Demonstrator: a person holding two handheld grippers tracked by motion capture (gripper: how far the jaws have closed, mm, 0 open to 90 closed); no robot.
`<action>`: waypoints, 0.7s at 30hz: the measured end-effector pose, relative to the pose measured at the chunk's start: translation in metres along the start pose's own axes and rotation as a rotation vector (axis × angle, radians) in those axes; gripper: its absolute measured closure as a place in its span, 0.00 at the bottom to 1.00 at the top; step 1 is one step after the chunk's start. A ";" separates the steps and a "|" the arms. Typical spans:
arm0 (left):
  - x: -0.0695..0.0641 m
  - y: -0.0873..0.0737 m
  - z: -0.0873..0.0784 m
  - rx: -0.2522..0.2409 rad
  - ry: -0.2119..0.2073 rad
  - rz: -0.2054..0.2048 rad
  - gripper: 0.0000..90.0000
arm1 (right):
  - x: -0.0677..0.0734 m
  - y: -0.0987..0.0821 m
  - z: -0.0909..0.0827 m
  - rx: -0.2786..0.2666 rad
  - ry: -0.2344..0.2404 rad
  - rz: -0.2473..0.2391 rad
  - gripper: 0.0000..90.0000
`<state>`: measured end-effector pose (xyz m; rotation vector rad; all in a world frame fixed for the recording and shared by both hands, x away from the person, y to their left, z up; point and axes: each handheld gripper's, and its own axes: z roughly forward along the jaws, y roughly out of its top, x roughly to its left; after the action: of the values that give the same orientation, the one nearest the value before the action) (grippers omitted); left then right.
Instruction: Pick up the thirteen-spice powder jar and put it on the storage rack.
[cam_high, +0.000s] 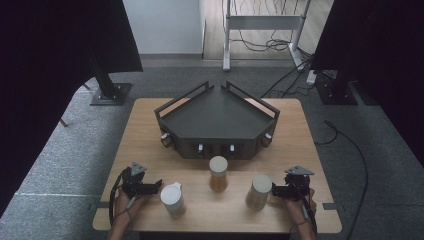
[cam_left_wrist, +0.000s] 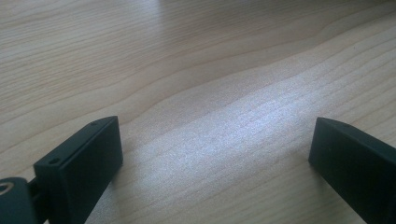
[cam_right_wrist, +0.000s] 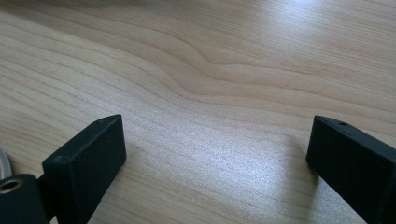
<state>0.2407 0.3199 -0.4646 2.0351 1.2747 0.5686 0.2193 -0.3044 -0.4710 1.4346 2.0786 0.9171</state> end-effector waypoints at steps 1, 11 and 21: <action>0.000 0.000 0.000 0.000 0.000 0.000 0.02 | 0.000 0.000 0.000 0.000 0.000 0.000 0.04; 0.003 0.001 0.001 0.001 -0.009 0.009 0.02 | -0.001 -0.001 0.000 -0.002 0.004 -0.004 0.05; 0.010 -0.004 -0.009 -0.029 -0.040 0.019 0.05 | -0.001 -0.001 -0.001 -0.002 0.005 -0.004 0.05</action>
<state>0.2367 0.3325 -0.4609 2.0272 1.2181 0.5488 0.2180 -0.3059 -0.4712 1.4277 2.0829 0.9224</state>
